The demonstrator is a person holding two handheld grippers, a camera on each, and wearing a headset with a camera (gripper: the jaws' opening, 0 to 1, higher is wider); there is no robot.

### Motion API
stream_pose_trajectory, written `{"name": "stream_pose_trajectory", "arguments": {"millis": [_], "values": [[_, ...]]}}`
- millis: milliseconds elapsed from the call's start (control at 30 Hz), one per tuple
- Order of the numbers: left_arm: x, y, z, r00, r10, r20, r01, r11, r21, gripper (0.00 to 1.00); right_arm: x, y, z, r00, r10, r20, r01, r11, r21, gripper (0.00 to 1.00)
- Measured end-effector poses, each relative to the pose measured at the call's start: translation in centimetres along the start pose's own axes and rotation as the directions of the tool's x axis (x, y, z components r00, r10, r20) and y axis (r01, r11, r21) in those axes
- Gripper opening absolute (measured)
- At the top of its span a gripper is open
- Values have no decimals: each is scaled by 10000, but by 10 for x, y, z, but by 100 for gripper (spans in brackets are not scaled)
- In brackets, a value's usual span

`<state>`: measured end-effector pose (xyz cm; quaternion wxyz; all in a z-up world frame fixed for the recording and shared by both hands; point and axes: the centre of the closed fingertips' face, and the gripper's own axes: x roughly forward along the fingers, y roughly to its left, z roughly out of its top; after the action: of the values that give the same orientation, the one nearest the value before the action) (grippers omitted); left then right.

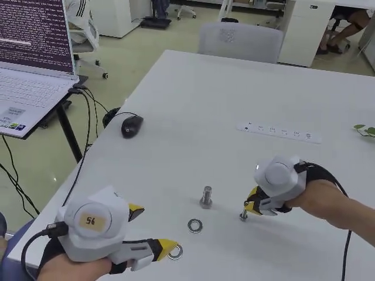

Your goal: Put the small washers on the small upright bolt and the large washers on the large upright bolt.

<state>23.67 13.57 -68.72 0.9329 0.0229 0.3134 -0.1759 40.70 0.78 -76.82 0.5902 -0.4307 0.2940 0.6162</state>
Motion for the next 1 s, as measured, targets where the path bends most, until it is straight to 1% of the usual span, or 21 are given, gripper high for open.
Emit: {"name": "stream_pose_trajectory", "arguments": {"millis": [233,600,733,867,1000], "values": [[-1,1,0,10000,23,-8,-23,10000,-20,57,6,2,-5,9995,144,-293,-146,9999,-62,13],[-2,2,-4,10000,59,-50,-60,10000,-75,57,24,2,-18,9966,406,-713,-408,9992,-14,13],[-2,2,-6,9999,65,-83,-65,9999,-89,57,30,4,-20,9953,424,-873,-440,9989,-163,13],[-2,2,-5,9999,59,-93,-60,10000,-78,57,36,3,-24,9946,461,-935,-473,9988,-113,13],[-1,2,-4,10000,46,-75,-47,10000,-56,57,35,5,-24,9946,465,-923,-476,9988,-90,14]]}}
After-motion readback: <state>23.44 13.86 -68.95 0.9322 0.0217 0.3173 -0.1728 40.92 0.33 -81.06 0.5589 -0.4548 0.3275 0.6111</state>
